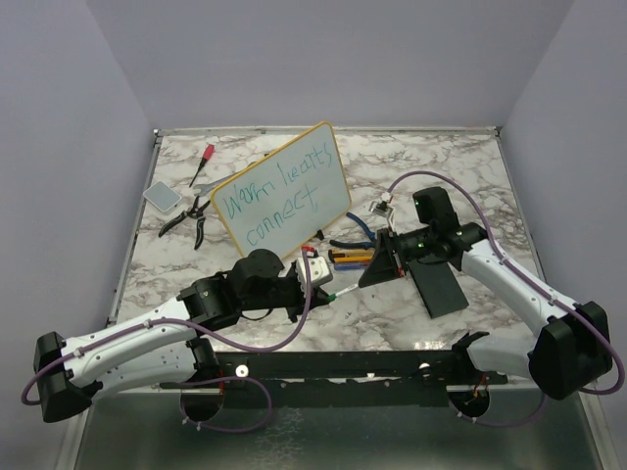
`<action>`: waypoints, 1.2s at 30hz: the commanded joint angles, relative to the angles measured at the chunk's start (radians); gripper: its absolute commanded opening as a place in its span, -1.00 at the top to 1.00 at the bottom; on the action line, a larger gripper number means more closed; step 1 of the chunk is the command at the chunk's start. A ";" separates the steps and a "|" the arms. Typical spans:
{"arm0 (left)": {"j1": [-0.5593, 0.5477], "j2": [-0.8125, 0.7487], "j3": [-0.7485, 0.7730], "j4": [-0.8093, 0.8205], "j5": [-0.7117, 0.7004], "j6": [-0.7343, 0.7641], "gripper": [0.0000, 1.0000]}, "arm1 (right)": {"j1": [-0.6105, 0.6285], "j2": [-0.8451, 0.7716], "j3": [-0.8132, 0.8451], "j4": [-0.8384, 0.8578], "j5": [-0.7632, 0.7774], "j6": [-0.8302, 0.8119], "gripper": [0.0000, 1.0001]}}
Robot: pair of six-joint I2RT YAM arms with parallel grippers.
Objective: Write a sentence on the whiteboard
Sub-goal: Close the whiteboard marker at the center of the board.
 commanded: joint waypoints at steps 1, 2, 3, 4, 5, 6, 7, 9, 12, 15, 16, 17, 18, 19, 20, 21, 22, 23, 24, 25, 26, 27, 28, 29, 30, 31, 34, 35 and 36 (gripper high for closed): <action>0.002 0.010 0.021 0.058 0.012 0.002 1.00 | 0.020 0.000 -0.019 0.019 -0.029 0.014 0.98; 0.002 0.013 0.022 0.062 0.011 0.001 1.00 | 0.023 0.003 -0.020 0.025 -0.027 0.018 0.98; 0.001 0.016 0.023 0.065 0.012 0.001 1.00 | 0.025 0.007 -0.021 0.031 -0.026 0.019 0.98; 0.002 0.017 0.024 0.071 0.011 0.000 1.00 | 0.028 0.011 -0.023 0.037 -0.026 0.022 0.98; 0.001 0.018 0.025 0.075 0.007 -0.002 1.00 | 0.034 0.014 -0.024 0.048 -0.026 0.028 0.98; 0.001 0.021 0.027 0.080 0.003 -0.005 1.00 | 0.038 0.016 -0.026 0.058 -0.025 0.034 0.98; 0.002 0.021 0.028 0.085 0.001 -0.005 1.00 | 0.044 0.018 -0.027 0.068 -0.023 0.041 0.98; 0.003 0.026 0.030 0.091 -0.005 -0.004 1.00 | 0.059 0.023 -0.026 0.075 -0.014 0.046 0.98; 0.003 0.029 0.027 0.111 -0.009 -0.004 1.00 | 0.073 0.031 -0.031 0.081 0.000 0.046 0.98; 0.002 0.034 0.023 0.136 -0.013 -0.042 1.00 | 0.091 0.037 -0.043 0.114 0.004 0.067 0.98; 0.003 0.036 0.022 0.144 -0.016 -0.045 1.00 | 0.099 0.039 -0.049 0.127 0.003 0.076 0.98; 0.002 0.038 0.021 0.150 -0.018 -0.048 1.00 | 0.106 0.041 -0.052 0.140 0.002 0.083 0.98; 0.002 0.038 0.021 0.155 -0.023 -0.051 1.00 | 0.115 0.042 -0.057 0.152 0.003 0.092 0.98; 0.002 0.038 0.019 0.163 -0.026 -0.054 1.00 | 0.121 0.042 -0.061 0.168 0.002 0.101 0.98; 0.002 0.038 0.018 0.170 -0.030 -0.057 1.00 | 0.126 0.042 -0.067 0.185 0.001 0.112 0.98; 0.002 0.038 0.017 0.177 -0.033 -0.061 1.00 | 0.130 0.041 -0.074 0.202 -0.003 0.123 0.98; 0.003 0.038 0.016 0.186 -0.035 -0.065 1.00 | 0.134 0.041 -0.079 0.220 -0.005 0.134 0.98; 0.002 0.038 0.015 0.193 -0.038 -0.069 1.00 | 0.137 0.041 -0.085 0.234 -0.007 0.144 0.98; 0.003 0.038 0.013 0.203 -0.043 -0.074 1.00 | 0.140 0.041 -0.090 0.247 -0.011 0.153 0.98; 0.002 0.038 0.011 0.210 -0.046 -0.076 1.00 | 0.142 0.041 -0.094 0.257 -0.013 0.159 0.98; 0.002 0.037 0.007 0.216 -0.051 -0.080 1.00 | 0.146 0.043 -0.095 0.262 -0.015 0.162 0.98; 0.003 0.034 0.006 0.225 -0.056 -0.083 1.00 | 0.149 0.044 -0.096 0.267 -0.014 0.164 0.98; 0.002 0.033 0.003 0.233 -0.060 -0.085 1.00 | 0.154 0.046 -0.097 0.270 -0.014 0.166 0.98; 0.002 0.032 0.000 0.238 -0.063 -0.088 1.00 | 0.159 0.048 -0.099 0.275 -0.014 0.168 0.98; 0.002 0.032 -0.002 0.246 -0.065 -0.090 1.00 | 0.163 0.051 -0.101 0.284 -0.015 0.173 0.98; 0.002 0.032 -0.002 0.250 -0.066 -0.091 1.00 | 0.166 0.053 -0.102 0.290 -0.014 0.176 0.98; 0.002 0.035 -0.003 0.263 -0.067 -0.093 1.00 | 0.176 0.059 -0.108 0.302 -0.014 0.182 0.98; 0.002 0.034 -0.006 0.264 -0.068 -0.093 1.00 | 0.178 0.062 -0.110 0.306 -0.016 0.184 0.98; 0.001 0.033 -0.006 0.265 -0.070 -0.094 1.00 | 0.181 0.063 -0.111 0.308 -0.016 0.186 0.98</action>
